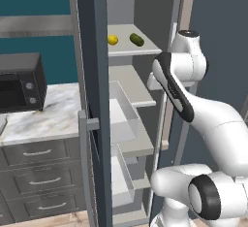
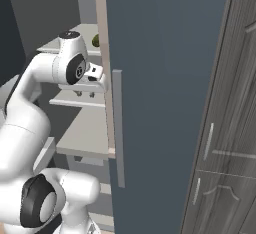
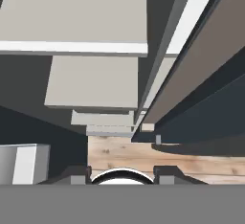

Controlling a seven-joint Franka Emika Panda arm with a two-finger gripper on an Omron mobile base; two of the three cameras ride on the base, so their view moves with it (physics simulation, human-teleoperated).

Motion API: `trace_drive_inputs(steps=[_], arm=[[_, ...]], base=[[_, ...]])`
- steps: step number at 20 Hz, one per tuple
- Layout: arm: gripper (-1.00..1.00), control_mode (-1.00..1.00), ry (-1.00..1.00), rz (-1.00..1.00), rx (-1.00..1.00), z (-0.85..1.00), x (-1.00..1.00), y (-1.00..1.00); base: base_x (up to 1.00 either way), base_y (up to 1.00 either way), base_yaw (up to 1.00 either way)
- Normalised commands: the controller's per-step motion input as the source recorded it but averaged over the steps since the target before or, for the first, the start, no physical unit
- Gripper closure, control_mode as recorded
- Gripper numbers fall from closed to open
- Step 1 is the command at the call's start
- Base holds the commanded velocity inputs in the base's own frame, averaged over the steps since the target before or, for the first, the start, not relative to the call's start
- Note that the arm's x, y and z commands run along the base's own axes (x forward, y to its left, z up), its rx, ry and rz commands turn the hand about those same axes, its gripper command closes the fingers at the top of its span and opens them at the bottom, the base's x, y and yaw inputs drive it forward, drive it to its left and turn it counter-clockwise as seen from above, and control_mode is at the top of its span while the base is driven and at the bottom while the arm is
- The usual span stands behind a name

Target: Take the lemon and cucumber out of the freezer and place them in the tupperware container on the counter. Then put the tupperware containing the vegetables back in the freezer.

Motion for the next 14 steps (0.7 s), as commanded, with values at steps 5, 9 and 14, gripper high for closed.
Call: trace_drive_inputs(steps=[5,9,14], arm=[[-1.00,-1.00,-0.03,0.00,0.00,0.00,-0.25,0.04],[-1.00,-1.00,-0.23,0.00,0.00,0.33,-0.32,0.09],[-1.00,-1.00,-0.22,0.00,0.00,0.57,0.00,0.08]], base=[[0.00,0.00,0.00],[0.00,0.00,0.00],[0.00,0.00,0.00]])
